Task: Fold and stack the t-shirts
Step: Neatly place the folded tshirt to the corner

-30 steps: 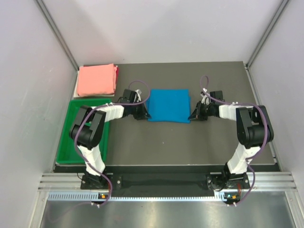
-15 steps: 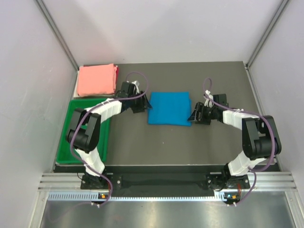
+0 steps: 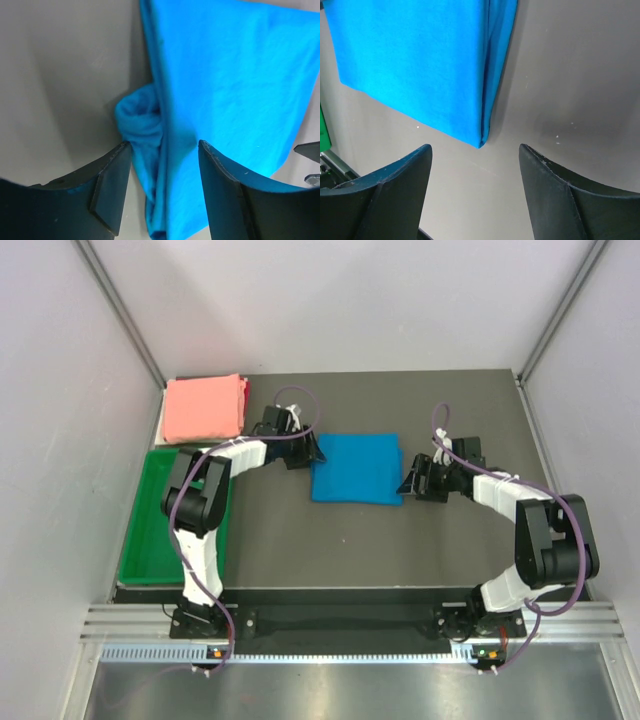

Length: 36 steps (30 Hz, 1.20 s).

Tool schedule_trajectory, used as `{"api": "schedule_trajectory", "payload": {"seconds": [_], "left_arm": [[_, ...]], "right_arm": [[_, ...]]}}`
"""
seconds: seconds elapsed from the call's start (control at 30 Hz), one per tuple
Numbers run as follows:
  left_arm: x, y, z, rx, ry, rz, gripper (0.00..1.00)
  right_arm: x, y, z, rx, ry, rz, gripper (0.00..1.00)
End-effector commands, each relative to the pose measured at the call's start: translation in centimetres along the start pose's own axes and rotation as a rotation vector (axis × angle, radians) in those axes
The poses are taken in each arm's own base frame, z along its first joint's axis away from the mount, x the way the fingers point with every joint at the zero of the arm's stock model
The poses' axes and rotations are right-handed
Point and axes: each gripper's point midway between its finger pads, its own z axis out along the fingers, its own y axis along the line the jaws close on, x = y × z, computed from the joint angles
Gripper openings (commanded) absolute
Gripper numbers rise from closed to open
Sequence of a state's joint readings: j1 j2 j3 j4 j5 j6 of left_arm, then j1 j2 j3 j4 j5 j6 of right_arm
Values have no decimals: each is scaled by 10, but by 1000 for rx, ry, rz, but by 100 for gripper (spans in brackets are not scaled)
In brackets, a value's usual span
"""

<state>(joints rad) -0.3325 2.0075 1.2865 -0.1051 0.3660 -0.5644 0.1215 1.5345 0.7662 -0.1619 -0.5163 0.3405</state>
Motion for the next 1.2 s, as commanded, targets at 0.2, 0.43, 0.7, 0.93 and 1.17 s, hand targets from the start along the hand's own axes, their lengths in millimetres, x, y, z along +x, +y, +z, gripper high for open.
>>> {"api": "schedule_trajectory", "payload": {"seconds": [0.2, 0.43, 0.7, 0.93, 1.17], "left_arm": [[-2, -10, 15, 96, 19, 39, 57], [4, 2, 20, 80, 80, 22, 60], [-6, 24, 16, -72, 48, 39, 60], [-5, 8, 21, 13, 72, 28, 61], [2, -1, 32, 118, 88, 8, 57]], "right_arm": [[-12, 6, -6, -6, -42, -44, 70], [-11, 6, -6, -7, -39, -46, 70], [-12, 6, -4, -11, -37, -44, 70], [-11, 5, -2, -12, -34, -43, 70], [-13, 6, -4, -13, -38, -52, 70]]}}
